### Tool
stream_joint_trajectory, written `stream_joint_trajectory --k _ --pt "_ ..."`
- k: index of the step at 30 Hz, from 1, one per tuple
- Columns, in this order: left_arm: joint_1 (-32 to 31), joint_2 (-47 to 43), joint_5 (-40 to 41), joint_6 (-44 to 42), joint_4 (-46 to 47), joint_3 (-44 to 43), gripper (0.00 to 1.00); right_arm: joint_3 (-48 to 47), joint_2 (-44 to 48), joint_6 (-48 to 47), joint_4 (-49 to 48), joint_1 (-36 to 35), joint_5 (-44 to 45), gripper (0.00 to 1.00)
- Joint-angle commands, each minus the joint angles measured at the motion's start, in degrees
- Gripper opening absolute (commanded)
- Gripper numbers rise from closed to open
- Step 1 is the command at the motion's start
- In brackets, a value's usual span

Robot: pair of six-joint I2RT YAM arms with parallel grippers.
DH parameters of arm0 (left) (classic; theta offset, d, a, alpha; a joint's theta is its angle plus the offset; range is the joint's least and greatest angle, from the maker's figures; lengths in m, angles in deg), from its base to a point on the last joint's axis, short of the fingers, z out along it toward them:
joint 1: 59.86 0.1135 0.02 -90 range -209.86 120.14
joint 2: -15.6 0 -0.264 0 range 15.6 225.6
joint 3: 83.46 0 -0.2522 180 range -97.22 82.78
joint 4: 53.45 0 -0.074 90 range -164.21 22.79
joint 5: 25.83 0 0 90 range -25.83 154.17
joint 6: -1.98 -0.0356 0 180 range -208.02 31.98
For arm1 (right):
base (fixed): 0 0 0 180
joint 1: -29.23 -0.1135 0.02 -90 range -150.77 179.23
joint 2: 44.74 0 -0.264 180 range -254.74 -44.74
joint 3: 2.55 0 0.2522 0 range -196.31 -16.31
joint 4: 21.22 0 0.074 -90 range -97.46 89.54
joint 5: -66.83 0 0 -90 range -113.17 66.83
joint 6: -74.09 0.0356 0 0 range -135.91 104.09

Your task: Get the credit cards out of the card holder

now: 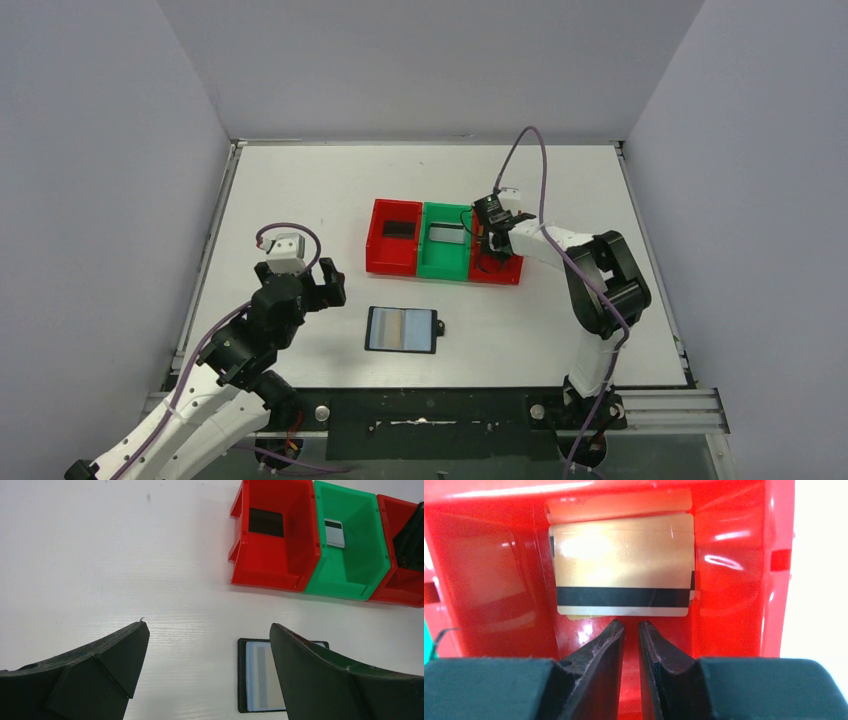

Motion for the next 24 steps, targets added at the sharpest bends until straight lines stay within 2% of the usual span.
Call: stream_joint_trajectory --k 1,9,14,20,24 --pt "0.3 0.1 0.5 0.2 1.8 -2.7 0.94 -3.0 -1.0 -0.8 -3.4 0.6 4.4 0.19" --pt "0.4 0.2 0.2 0.2 1.9 -2.6 0.94 -4.2 -1.8 -3.1 -3.6 1.2 7.6 0.21" --pt "0.3 0.1 0.3 0.2 1.8 -2.6 0.94 -3.4 -0.1 -3.8 -3.6 0.9 5.2 0.22" --pt "0.3 0.6 -0.1 0.1 2.0 -2.6 0.94 -0.2 8.8 -3.8 -3.7 -2.5 3.4 0.37" --pt "0.4 1.1 -0.2 0.1 2.0 -2.7 0.94 1.8 15.6 -0.3 -0.7 -4.9 6.9 0.43"
